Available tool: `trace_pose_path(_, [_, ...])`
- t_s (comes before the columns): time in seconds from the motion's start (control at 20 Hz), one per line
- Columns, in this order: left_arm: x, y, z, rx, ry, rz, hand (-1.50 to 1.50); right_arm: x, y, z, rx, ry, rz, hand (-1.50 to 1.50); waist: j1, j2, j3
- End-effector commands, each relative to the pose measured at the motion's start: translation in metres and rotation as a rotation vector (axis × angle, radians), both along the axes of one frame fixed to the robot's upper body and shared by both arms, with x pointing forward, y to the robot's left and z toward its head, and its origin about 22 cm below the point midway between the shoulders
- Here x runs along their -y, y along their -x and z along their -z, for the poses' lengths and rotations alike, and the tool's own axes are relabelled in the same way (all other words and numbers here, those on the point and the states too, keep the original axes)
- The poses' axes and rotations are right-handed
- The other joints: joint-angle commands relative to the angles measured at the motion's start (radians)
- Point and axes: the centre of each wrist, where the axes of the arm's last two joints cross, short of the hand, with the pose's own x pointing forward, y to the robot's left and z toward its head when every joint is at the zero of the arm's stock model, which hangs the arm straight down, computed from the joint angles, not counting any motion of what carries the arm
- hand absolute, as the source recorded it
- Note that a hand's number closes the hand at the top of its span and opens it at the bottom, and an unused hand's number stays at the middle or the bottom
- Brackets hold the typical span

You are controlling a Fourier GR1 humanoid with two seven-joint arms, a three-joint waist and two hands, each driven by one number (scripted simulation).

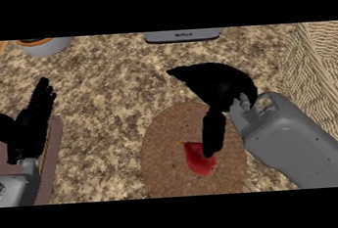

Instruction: Pick the pear from the placemat and place it in the basket

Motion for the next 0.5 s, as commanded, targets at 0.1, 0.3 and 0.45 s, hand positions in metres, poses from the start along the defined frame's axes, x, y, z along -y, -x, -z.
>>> trace_pose_path(0.1, [-0.007, -0.011, -0.011, 0.006, 0.01, 0.002, 0.0, -0.016, 0.021, 0.023, -0.009, 0.025, 0.099, -1.5, 0.01, 0.006, 0.001])
trace_pose_path(0.3, [0.007, -0.003, -0.024, 0.019, 0.002, 0.008, 0.0, 0.003, 0.01, 0.042, -0.027, 0.013, 0.097, -1.5, 0.018, 0.007, 0.002])
trace_pose_path(0.45, [-0.004, -0.016, -0.016, 0.011, -0.007, 0.013, 0.0, 0.013, 0.028, 0.059, -0.032, -0.001, 0.092, -1.5, 0.01, 0.007, 0.001])
